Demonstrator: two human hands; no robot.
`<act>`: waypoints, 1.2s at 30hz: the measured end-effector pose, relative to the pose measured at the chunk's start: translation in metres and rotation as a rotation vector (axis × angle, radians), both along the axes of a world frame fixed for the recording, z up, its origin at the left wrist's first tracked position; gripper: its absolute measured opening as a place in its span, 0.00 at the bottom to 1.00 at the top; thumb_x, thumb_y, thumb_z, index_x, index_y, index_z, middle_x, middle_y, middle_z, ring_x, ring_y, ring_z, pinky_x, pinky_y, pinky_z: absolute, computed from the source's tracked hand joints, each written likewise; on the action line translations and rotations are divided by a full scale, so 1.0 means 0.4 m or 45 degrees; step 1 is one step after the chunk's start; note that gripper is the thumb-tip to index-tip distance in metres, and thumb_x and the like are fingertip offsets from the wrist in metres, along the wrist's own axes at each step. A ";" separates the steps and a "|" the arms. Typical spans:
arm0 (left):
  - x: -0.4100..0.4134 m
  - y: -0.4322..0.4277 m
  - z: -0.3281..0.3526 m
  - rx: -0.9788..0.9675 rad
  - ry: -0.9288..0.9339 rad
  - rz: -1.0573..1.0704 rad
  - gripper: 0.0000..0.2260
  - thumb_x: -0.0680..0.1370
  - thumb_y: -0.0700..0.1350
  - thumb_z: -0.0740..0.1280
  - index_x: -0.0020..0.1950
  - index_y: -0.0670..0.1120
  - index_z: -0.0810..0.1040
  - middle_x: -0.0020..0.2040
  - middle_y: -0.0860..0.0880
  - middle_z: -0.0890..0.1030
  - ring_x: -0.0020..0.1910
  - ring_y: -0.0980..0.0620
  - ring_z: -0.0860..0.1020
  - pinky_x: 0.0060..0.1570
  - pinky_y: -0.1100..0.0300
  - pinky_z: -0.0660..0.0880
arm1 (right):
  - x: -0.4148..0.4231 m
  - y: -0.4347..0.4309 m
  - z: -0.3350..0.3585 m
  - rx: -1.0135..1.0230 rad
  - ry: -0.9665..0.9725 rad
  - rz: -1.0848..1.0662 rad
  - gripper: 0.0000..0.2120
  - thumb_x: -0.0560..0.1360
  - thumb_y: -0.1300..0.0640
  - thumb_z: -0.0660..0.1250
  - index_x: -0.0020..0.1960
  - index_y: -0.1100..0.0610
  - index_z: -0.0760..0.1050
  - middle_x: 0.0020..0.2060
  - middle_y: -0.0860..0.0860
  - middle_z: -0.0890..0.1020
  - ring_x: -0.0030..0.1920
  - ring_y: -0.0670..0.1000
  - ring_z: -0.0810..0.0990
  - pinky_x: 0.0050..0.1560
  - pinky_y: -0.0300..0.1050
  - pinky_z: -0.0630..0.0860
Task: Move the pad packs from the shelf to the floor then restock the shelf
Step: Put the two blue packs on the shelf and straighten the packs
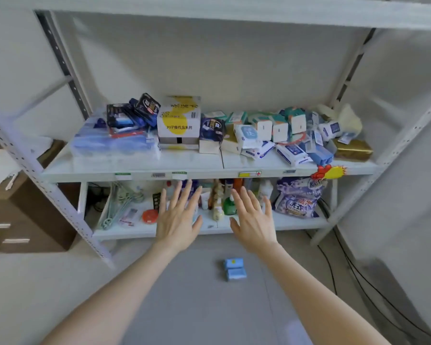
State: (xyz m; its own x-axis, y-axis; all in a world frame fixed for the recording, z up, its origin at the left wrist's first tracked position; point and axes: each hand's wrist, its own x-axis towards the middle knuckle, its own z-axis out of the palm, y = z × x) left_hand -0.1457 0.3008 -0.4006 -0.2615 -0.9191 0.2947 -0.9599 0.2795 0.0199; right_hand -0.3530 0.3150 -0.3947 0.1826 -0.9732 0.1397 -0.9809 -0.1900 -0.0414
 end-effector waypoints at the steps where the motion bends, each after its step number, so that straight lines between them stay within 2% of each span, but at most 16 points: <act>1: -0.038 0.018 -0.032 0.040 0.000 -0.009 0.31 0.79 0.57 0.59 0.79 0.52 0.52 0.80 0.48 0.49 0.78 0.46 0.46 0.73 0.42 0.41 | -0.037 0.021 -0.026 0.031 0.007 -0.018 0.32 0.80 0.45 0.53 0.79 0.52 0.43 0.78 0.52 0.50 0.78 0.52 0.49 0.74 0.60 0.45; 11: -0.352 0.163 -0.294 0.374 0.000 -0.054 0.31 0.79 0.57 0.58 0.79 0.52 0.51 0.80 0.48 0.48 0.79 0.46 0.44 0.73 0.42 0.40 | -0.355 0.173 -0.239 0.279 0.080 -0.096 0.32 0.79 0.45 0.54 0.78 0.54 0.46 0.78 0.54 0.53 0.77 0.54 0.52 0.73 0.61 0.48; 19: -0.414 0.189 -0.451 0.615 0.005 0.047 0.31 0.80 0.55 0.58 0.79 0.52 0.49 0.80 0.50 0.47 0.79 0.48 0.45 0.74 0.43 0.43 | -0.458 0.194 -0.400 0.519 0.062 -0.093 0.33 0.80 0.45 0.53 0.78 0.53 0.43 0.78 0.54 0.52 0.77 0.54 0.53 0.72 0.58 0.51; 28: -0.381 0.022 -0.631 0.728 0.009 0.086 0.31 0.79 0.54 0.59 0.79 0.51 0.50 0.80 0.50 0.49 0.79 0.49 0.46 0.75 0.44 0.45 | -0.442 0.067 -0.601 0.715 0.013 -0.069 0.34 0.80 0.44 0.53 0.78 0.54 0.42 0.78 0.53 0.53 0.76 0.53 0.54 0.74 0.58 0.51; 36: -0.344 -0.199 -0.898 0.852 -0.072 0.030 0.31 0.79 0.54 0.60 0.79 0.51 0.50 0.80 0.49 0.51 0.78 0.48 0.48 0.75 0.44 0.46 | -0.406 -0.110 -0.892 0.882 -0.019 -0.132 0.35 0.80 0.44 0.54 0.78 0.54 0.41 0.78 0.53 0.53 0.77 0.54 0.54 0.74 0.58 0.50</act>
State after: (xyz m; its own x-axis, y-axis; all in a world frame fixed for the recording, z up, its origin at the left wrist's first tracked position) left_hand -0.2831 0.2212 -0.7597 -0.2373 -0.9047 -0.3540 -0.9703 0.2032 0.1312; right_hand -0.5153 0.2708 -0.7516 0.0868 -0.8512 -0.5177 -0.9910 -0.0204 -0.1325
